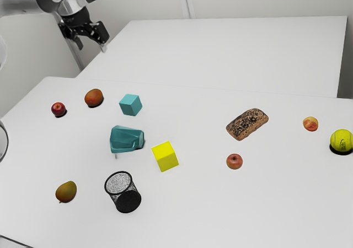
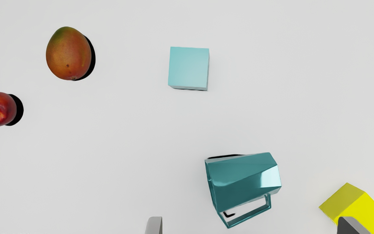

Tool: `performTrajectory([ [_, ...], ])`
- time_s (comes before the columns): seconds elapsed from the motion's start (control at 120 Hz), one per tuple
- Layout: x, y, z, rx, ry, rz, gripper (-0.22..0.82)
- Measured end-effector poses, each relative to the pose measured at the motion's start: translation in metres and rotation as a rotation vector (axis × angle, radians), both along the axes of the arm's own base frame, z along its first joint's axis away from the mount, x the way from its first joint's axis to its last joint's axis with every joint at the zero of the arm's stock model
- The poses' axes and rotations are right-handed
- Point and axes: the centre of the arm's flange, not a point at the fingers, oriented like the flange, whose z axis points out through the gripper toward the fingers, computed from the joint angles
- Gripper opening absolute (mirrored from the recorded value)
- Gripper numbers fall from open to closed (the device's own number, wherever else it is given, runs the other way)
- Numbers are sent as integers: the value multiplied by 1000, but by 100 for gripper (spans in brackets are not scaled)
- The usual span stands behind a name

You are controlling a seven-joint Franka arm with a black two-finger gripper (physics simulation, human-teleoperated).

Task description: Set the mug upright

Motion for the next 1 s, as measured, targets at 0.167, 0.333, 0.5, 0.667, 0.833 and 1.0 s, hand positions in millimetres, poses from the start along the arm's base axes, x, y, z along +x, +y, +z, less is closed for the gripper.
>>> performTrajectory([
  [0.167,-17,6,-4,-96,51,16,59],
  [0.333,-51,106,-102,-497,114,211,59],
  [0.5,-61,148,-223,-757,122,317,58],
  [0.667,-71,168,-290,-858,78,318,58],
  [0.833,-81,162,-323,-942,17,257,58],
  [1.0,-96,148,-350,-1095,-87,248,58],
])
